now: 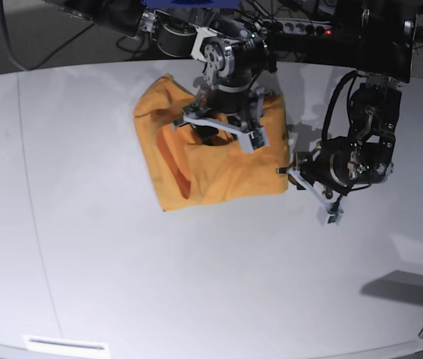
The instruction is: Fold the T-shirt properly
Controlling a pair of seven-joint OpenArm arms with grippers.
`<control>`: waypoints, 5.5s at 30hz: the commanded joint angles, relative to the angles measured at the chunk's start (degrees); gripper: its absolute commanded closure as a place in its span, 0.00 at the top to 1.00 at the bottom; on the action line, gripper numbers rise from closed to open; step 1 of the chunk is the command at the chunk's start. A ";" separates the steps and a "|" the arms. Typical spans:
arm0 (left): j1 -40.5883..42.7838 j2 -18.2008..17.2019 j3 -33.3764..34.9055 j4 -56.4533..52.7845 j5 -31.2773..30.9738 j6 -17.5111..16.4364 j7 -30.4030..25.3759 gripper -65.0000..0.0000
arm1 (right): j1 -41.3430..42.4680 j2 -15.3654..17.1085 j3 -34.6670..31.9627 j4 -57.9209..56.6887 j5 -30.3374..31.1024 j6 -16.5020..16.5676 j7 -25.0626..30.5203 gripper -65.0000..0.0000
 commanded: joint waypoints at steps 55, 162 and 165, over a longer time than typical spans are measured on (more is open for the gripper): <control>-9.20 1.36 13.45 -16.09 -0.44 -2.59 -6.30 0.32 | -5.36 1.97 3.93 10.98 -17.38 -0.32 4.32 0.63; 4.51 -1.37 -15.74 5.97 -0.35 -2.50 -8.76 0.23 | -11.07 7.33 24.23 15.91 -8.06 25.75 17.06 0.00; 4.51 -1.37 -15.83 5.97 -0.35 -2.50 -8.67 0.23 | -11.07 7.16 26.26 15.91 -3.84 26.98 17.06 0.00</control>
